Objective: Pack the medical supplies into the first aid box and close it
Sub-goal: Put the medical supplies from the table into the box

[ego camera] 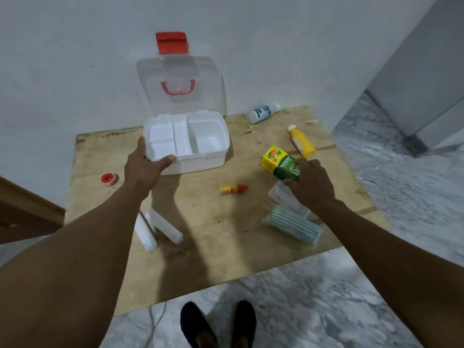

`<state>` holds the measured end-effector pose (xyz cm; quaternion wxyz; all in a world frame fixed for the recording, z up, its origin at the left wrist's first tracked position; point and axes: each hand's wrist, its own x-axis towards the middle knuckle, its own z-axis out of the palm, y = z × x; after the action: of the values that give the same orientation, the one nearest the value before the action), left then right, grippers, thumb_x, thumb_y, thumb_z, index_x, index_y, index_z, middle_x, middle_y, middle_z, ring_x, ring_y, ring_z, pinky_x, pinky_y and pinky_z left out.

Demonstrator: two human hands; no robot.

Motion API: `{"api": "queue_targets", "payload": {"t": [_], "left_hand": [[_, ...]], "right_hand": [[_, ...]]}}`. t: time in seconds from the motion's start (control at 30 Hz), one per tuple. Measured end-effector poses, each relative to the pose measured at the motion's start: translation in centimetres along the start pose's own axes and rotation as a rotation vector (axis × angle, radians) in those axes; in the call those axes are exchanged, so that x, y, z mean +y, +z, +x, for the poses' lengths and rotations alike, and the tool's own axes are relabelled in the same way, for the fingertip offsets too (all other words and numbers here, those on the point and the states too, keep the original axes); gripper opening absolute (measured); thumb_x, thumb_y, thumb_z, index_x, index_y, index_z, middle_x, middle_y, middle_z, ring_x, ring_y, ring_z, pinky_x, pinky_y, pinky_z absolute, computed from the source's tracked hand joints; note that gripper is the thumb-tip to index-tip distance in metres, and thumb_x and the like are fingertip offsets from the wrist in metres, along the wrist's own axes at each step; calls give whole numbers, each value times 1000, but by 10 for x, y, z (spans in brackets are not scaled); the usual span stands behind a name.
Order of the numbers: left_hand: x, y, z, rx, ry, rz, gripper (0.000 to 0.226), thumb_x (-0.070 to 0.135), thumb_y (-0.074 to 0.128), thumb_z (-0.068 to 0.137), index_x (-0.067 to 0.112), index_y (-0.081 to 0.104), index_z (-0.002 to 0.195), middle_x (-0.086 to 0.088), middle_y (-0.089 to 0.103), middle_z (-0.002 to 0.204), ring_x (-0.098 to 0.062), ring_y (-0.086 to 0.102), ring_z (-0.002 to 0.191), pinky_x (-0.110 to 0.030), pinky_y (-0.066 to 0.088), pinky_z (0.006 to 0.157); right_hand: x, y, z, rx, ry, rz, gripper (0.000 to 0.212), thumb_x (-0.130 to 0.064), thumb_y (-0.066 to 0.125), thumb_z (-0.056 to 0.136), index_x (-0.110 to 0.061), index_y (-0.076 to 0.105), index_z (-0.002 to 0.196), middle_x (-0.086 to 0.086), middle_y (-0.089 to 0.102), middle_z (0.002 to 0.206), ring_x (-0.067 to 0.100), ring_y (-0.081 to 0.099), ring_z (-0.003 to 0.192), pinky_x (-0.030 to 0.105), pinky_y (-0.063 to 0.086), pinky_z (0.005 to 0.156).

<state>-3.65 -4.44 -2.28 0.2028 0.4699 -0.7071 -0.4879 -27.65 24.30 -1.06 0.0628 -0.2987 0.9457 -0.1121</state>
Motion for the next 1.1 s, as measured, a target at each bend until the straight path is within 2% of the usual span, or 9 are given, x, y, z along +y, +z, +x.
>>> {"api": "queue_targets", "payload": {"t": [0.17, 0.33, 0.5, 0.6, 0.73, 0.8, 0.9, 1.03, 1.1], "left_hand": [[-2, 1, 2, 2, 5, -11, 77, 55, 79, 61, 32, 50, 128, -3, 63, 122, -31, 61, 113, -56, 55, 88], [-3, 2, 2, -3, 4, -27, 80, 55, 79, 60, 32, 50, 131, -3, 62, 124, -31, 59, 115, -55, 56, 86], [-2, 2, 2, -24, -15, -51, 84, 57, 78, 59, 35, 48, 134, -3, 61, 126, -32, 59, 115, -54, 57, 86], [2, 3, -2, 6, -6, -24, 81, 56, 78, 59, 37, 48, 132, -3, 64, 121, -34, 62, 111, -55, 55, 88], [3, 0, -6, -3, -5, 8, 104, 62, 77, 60, 31, 33, 149, -6, 59, 136, -31, 58, 119, -52, 52, 96], [5, 0, -7, -4, 18, 20, 95, 51, 79, 70, 27, 35, 150, -7, 58, 137, -31, 57, 121, -48, 50, 99], [4, 0, -7, 16, 67, 33, 78, 40, 80, 77, 24, 42, 143, -4, 62, 130, -28, 58, 116, -40, 50, 96], [0, -3, -3, 32, 109, 16, 70, 37, 82, 75, 23, 49, 135, 4, 67, 118, -21, 62, 108, -25, 44, 82], [-1, -2, -4, 45, 100, -41, 74, 32, 83, 75, 22, 47, 139, 6, 64, 117, -16, 60, 107, -21, 41, 83]], "right_hand": [[12, 5, 23, -107, 77, -73, 69, -39, 71, 83, -7, 38, 134, 19, 43, 128, 40, 50, 115, 48, 46, 90], [18, 11, 33, -177, 69, -60, 61, -32, 71, 84, 1, 41, 127, 22, 42, 128, 41, 52, 112, 44, 45, 89], [17, 5, 38, -132, 23, -34, 57, -24, 71, 84, 3, 43, 126, 23, 42, 128, 41, 52, 108, 44, 43, 91], [6, -7, 38, -43, 23, 113, 63, -15, 75, 78, 2, 44, 130, 27, 46, 122, 46, 53, 105, 45, 45, 87], [-30, -35, 42, 3, -61, 213, 64, -17, 76, 73, -4, 45, 127, 26, 57, 112, 43, 55, 101, 41, 47, 78], [-56, -52, 46, -17, -87, 239, 63, -20, 77, 71, -10, 45, 125, 22, 59, 112, 39, 58, 101, 37, 47, 76], [-97, -65, 47, -25, -148, 236, 64, -20, 77, 71, -14, 45, 126, 20, 57, 115, 37, 57, 103, 35, 45, 76], [-145, -66, 44, -6, -179, 151, 57, -17, 72, 75, -16, 46, 126, 19, 48, 117, 39, 57, 98, 35, 44, 78], [-160, -61, 44, -7, -166, 78, 54, -15, 71, 78, -14, 44, 125, 19, 43, 119, 41, 57, 96, 37, 46, 78]]}}
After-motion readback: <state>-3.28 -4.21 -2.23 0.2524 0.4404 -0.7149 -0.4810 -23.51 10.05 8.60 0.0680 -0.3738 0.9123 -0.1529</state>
